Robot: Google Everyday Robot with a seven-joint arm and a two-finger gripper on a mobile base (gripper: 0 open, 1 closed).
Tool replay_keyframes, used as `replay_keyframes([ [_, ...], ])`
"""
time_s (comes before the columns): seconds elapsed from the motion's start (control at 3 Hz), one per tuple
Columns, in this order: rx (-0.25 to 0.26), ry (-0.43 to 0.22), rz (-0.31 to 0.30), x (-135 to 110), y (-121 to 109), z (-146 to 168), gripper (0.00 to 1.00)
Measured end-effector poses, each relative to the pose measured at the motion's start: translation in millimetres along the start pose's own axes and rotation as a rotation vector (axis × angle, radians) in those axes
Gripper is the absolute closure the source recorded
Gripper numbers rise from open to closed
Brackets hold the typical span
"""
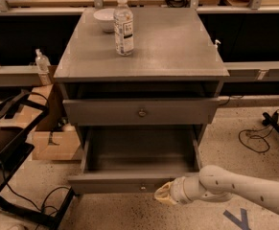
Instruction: Close middle drawer
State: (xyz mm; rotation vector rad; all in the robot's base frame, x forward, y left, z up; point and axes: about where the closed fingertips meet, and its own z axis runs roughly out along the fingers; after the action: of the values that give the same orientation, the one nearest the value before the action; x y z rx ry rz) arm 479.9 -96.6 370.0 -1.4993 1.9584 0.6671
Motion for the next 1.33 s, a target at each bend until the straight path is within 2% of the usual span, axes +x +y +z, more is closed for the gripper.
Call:
replay_keyframes([
  [0.33, 0.004, -0.004, -0.016, -1.6, -19.7, 5.8, 1.0],
  [0.67, 0.005, -0.004, -0.017, -1.4, -19.9, 6.1, 1.0],
  [1.0, 0.016, 0.001, -0.027, -4.3, -44.6, 4.8, 1.0],
  [1.33, 0.016, 0.001, -0.027, -3.6, -41.9, 4.3, 1.0],
])
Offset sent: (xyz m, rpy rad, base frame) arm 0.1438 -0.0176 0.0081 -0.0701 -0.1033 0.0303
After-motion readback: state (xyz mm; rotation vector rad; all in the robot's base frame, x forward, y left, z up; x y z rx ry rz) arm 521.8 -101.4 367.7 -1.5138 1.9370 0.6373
